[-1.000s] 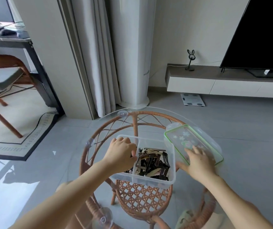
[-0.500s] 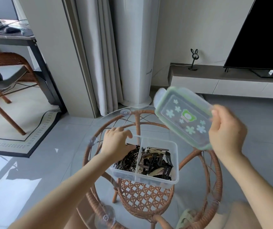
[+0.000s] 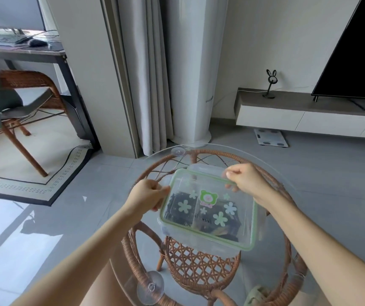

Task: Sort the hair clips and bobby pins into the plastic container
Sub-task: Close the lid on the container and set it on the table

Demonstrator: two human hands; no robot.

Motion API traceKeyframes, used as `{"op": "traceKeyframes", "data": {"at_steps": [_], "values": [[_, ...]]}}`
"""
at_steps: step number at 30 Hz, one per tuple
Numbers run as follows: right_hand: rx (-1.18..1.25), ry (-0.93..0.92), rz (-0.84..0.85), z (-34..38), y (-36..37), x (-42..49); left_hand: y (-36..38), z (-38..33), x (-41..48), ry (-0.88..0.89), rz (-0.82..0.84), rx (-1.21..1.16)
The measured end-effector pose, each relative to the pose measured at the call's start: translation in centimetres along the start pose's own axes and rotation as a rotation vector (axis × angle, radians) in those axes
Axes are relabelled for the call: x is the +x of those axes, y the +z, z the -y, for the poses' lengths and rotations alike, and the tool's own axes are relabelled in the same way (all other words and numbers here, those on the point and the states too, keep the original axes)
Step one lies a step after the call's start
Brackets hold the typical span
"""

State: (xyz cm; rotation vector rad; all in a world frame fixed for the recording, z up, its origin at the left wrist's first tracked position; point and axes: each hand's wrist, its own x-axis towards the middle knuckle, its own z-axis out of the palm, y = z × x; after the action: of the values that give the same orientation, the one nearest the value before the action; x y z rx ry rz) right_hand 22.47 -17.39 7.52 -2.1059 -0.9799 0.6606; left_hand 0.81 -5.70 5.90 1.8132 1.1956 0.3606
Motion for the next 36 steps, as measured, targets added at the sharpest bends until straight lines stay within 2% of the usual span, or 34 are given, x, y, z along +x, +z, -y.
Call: {"op": "traceKeyframes", "data": {"at_steps": [4, 9, 16, 24, 27, 30, 32, 36], "values": [[-0.265, -0.015, -0.065, -1.4, 1.1, 0.8, 0.6, 0.6, 0.5, -0.049, -0.024, 0.028], [-0.202, -0.027, -0.052, -2.0, 2.1, 1.4, 1.1, 1.0, 1.1, -0.110, -0.016, 0.026], [-0.242, -0.013, -0.069, -2.1, 2.7, 2.5, 0.9, 1.3, 1.3, -0.110, 0.002, -0.050], [-0.365, -0.089, -0.151, -2.9, 3.1, 1.6, 0.8, 1.2, 1.3, -0.104, 0.029, 0.008], [-0.532, -0.112, -0.242, -2.9, 2.6, -0.2, 0.9, 1.3, 1.4, -0.103, 0.024, 0.049], [-0.695, 0.007, -0.326, -3.5, 1.8, -4.0, 1.1, 1.4, 1.5, -0.088, 0.012, 0.092], [-0.755, 0.093, -0.309, -4.2, 1.8, -6.7, 1.3, 1.5, 1.5, -0.084, 0.002, 0.112], [-0.789, 0.153, -0.279, -5.1, 2.4, -8.7, 1.4, 1.5, 1.5, -0.089, -0.025, 0.155]]}}
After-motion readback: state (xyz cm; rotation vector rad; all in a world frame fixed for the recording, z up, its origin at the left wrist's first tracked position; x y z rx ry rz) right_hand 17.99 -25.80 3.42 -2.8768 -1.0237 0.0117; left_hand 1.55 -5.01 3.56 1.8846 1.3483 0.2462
